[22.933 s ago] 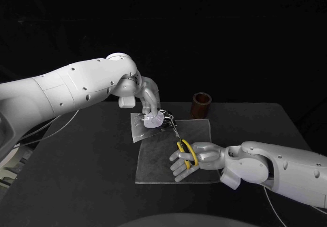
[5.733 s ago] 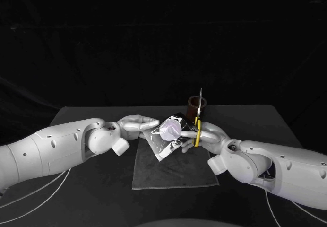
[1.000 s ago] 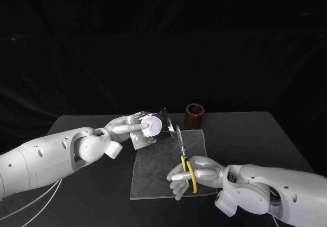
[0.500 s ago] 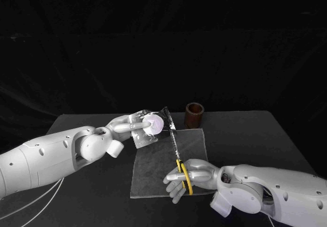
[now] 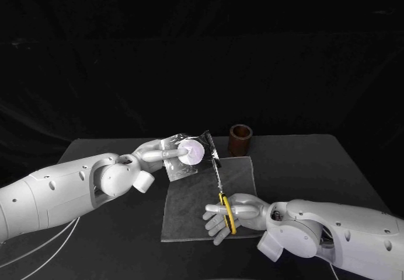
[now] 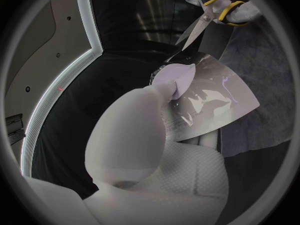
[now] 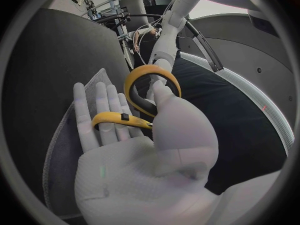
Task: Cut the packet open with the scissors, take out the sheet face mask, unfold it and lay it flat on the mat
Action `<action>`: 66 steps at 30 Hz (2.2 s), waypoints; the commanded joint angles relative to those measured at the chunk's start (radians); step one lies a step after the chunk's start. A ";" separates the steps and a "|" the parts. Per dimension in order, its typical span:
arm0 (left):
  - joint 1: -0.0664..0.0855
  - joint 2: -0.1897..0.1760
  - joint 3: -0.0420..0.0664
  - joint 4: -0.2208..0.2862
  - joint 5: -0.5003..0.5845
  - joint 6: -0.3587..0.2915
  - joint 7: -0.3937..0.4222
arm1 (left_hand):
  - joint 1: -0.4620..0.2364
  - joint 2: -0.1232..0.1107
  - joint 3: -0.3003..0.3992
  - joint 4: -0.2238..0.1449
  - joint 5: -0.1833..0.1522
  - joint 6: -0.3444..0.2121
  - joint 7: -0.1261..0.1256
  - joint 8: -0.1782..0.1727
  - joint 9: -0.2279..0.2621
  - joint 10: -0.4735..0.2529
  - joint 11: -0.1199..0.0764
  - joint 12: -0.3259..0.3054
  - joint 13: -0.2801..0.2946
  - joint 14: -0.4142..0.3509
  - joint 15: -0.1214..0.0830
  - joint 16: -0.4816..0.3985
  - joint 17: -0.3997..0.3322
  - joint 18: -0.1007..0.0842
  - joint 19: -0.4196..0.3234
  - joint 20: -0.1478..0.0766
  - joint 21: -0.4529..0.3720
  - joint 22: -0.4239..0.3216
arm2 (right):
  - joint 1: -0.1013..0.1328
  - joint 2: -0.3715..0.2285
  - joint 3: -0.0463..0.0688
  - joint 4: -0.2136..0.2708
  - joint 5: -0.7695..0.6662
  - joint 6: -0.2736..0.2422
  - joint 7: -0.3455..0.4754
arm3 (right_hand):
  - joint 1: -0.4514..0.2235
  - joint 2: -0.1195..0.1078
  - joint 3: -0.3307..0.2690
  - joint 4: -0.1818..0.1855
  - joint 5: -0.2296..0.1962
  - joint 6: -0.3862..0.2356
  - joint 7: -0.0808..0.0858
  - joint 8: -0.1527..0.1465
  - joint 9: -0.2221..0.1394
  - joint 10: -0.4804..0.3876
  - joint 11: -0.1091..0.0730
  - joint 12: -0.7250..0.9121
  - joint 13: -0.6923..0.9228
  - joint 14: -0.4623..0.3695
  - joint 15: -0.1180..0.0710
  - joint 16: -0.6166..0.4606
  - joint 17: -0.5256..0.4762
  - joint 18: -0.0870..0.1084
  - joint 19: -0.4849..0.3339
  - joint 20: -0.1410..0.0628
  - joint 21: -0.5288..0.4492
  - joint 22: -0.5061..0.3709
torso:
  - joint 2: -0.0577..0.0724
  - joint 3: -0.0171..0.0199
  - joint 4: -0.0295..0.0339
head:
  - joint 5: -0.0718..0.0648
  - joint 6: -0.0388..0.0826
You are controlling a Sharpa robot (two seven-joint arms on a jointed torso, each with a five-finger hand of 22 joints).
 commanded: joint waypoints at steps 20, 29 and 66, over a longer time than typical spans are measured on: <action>0.002 -0.002 0.001 0.017 -0.071 0.026 0.004 | -0.007 0.004 0.009 -0.005 0.003 0.003 0.003 0.003 0.076 0.007 0.000 0.004 0.002 0.009 0.001 -0.006 0.002 0.013 -0.003 -0.001 0.006 0.001 | 0.010 -0.013 0.005 -0.001 0.022 -0.054 0.012 | 0.041 0.038 -0.056 0.033 0.002 -0.015 0.058 -0.001 0.006 -0.018 0.000 0.016 0.001 -0.017 0.004 0.011 -0.021 0.111 -0.001 0.011 -0.016 -0.009 | 0.000 0.0003 -0.0002 | -0.003 -0.006; 0.002 -0.001 0.001 0.019 -0.085 0.021 -0.001 | -0.008 0.004 0.010 -0.007 0.003 0.003 0.004 0.003 0.076 0.007 0.000 0.004 0.002 0.009 0.001 -0.006 0.003 0.013 -0.004 -0.001 0.006 0.001 | 0.023 -0.014 0.007 0.006 0.002 -0.034 0.003 | 0.056 0.044 -0.064 0.033 0.003 -0.017 0.058 0.000 0.007 -0.021 0.001 0.018 0.001 -0.020 0.004 0.013 -0.025 0.111 -0.002 0.012 -0.017 -0.011 | 0.000 0.0000 0.0002 | -0.002 -0.009; 0.002 0.001 0.001 0.021 -0.145 0.011 -0.019 | -0.015 0.004 0.018 -0.017 0.003 0.004 0.005 0.003 0.079 0.009 0.000 0.004 0.002 0.010 0.001 -0.007 0.005 0.013 -0.005 -0.001 0.008 0.001 | 0.057 -0.016 0.012 -0.018 -0.021 -0.006 0.006 | 0.084 0.056 -0.113 0.047 0.002 -0.038 0.066 -0.002 0.007 -0.047 0.009 0.022 0.000 -0.052 0.014 0.011 -0.047 0.108 -0.018 0.018 -0.032 -0.020 | -0.001 0.0000 0.0002 | -0.007 -0.018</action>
